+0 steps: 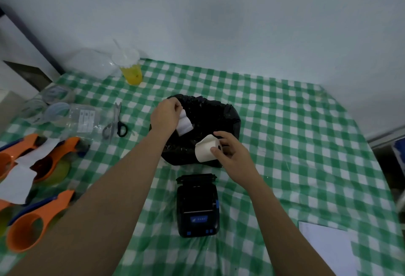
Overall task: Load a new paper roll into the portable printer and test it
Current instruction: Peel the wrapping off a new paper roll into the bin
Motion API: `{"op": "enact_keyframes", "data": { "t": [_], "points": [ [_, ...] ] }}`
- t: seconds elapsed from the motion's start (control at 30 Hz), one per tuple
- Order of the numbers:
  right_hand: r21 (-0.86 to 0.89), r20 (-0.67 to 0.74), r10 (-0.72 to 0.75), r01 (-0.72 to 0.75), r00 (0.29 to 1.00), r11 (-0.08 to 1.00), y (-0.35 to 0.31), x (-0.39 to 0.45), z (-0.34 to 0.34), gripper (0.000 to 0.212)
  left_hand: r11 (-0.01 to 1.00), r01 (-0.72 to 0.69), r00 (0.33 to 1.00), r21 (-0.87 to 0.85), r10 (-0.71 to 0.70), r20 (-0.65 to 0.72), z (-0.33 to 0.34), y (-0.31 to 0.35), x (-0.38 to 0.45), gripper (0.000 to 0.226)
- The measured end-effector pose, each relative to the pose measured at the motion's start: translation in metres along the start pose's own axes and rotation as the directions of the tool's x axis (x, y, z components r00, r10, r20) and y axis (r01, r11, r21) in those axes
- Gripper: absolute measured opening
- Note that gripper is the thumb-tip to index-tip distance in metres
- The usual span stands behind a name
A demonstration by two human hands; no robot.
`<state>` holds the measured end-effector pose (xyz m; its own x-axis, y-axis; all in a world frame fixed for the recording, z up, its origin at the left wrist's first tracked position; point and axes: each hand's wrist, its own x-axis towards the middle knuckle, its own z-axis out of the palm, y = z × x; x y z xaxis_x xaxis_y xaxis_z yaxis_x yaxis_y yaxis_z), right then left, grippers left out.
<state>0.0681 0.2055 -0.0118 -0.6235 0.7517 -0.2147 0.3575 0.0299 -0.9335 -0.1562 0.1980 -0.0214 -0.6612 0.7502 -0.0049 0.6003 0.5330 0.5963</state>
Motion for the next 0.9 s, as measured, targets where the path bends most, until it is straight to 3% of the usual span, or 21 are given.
{"op": "enact_keyframes", "data": {
  "t": [0.23, 0.43, 0.57, 0.73, 0.9],
  "points": [
    [0.002, -0.002, 0.002, -0.002, 1.000, 1.000, -0.003, 0.007, 0.002, 0.033, 0.999, -0.006, 0.997, 0.033, 0.003, 0.077, 0.009, -0.011, 0.016, 0.018],
    [-0.006, 0.000, 0.003, -0.003, 1.000, 1.000, -0.005, 0.007, 0.001, 0.033, 0.994, -0.081, 0.988, 0.072, 0.070, 0.137, 0.009, -0.013, 0.014, 0.026],
    [0.007, -0.007, 0.007, -0.007, 1.000, 1.000, -0.007, 0.004, 0.000, 0.033, 0.986, -0.131, 0.972, 0.099, 0.109, 0.206, 0.009, -0.018, 0.014, 0.020],
    [0.052, -0.069, 0.031, -0.028, 0.997, 0.998, -0.007, -0.003, 0.003, 0.032, 0.980, -0.184, 0.971, -0.074, 0.193, 0.140, -0.003, -0.005, -0.012, 0.020],
    [0.244, -0.211, 0.160, -0.107, 0.964, 0.964, -0.006, -0.011, 0.009, 0.031, 0.957, -0.016, 0.953, -0.288, 0.102, 0.285, -0.021, 0.024, -0.077, 0.029]
  ]
}}
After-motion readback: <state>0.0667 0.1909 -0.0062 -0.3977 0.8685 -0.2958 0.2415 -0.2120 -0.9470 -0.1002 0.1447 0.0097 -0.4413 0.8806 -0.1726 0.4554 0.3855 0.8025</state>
